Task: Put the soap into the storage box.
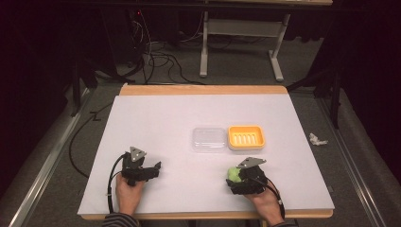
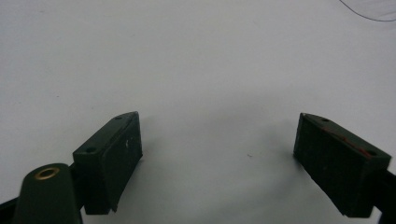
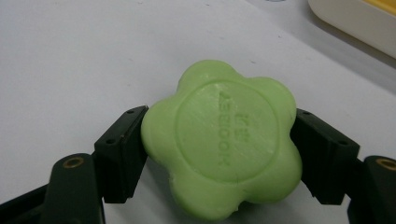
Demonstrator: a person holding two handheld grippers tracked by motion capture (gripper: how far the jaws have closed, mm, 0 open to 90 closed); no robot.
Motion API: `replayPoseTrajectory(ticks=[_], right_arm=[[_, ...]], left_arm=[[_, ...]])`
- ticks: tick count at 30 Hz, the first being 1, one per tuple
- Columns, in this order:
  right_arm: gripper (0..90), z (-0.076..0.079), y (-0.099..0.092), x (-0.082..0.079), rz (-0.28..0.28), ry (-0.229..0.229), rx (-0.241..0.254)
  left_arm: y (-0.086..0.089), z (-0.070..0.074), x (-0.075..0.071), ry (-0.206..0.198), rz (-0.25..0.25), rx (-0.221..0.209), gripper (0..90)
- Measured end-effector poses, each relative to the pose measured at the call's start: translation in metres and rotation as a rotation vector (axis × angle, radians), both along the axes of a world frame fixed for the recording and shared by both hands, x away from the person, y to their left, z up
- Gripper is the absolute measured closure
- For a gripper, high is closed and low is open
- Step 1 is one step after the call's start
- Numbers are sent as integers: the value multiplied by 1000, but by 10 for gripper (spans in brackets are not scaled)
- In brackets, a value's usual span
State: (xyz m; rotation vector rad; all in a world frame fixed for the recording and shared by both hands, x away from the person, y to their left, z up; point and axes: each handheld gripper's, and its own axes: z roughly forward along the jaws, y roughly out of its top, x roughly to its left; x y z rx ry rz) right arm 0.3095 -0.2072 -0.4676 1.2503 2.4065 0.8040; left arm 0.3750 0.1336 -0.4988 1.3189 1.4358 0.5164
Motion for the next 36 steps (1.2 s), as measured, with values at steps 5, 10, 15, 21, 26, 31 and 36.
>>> replayPoseTrajectory(ticks=[5,10,15,21,26,31,36], right_arm=[[270,2,-1,0,13,-4,-2],[272,6,-2,0,16,-19,-9],[272,8,-5,0,10,-26,1],[272,14,-8,0,-3,-42,10],[272,18,-12,0,-14,-49,19],[272,24,-17,1,-27,-67,31],[272,30,-24,2,-46,-76,42]], left_arm=[[0,0,0,-1,2,0,159],[0,0,0,0,3,-1,159],[0,0,0,-1,4,-3,159],[0,0,0,-1,4,-2,159],[0,0,0,0,2,-3,159],[0,0,0,0,2,-4,159],[0,0,0,0,2,-3,159]])
